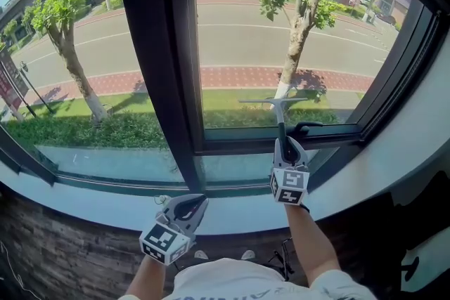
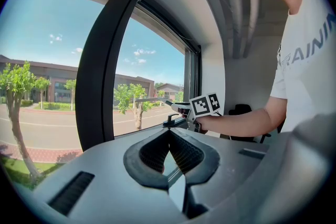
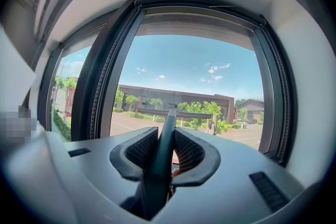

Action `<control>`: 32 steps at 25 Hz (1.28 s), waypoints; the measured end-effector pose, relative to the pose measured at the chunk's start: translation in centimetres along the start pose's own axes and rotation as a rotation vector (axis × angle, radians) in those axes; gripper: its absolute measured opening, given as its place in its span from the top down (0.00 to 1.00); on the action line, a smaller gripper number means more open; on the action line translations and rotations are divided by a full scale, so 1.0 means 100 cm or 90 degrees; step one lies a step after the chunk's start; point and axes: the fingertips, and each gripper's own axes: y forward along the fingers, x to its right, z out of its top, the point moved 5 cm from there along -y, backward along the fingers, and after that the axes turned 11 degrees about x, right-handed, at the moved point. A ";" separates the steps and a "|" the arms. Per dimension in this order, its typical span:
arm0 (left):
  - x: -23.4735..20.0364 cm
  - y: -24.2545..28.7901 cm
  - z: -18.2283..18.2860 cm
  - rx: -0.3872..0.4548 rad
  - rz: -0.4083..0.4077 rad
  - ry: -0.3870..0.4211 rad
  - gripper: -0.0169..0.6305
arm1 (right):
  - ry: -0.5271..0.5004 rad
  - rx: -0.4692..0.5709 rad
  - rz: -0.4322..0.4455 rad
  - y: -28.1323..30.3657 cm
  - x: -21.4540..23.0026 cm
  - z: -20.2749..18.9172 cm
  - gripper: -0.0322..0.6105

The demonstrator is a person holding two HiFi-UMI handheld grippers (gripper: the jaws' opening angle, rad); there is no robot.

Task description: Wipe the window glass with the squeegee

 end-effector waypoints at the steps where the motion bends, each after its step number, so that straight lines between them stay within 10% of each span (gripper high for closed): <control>1: 0.000 0.000 0.000 0.000 0.000 0.000 0.95 | 0.005 -0.003 0.000 0.000 0.000 -0.003 0.79; 32: -0.001 -0.008 -0.003 -0.013 0.010 -0.007 0.95 | 0.048 -0.091 0.024 -0.013 0.000 -0.074 0.79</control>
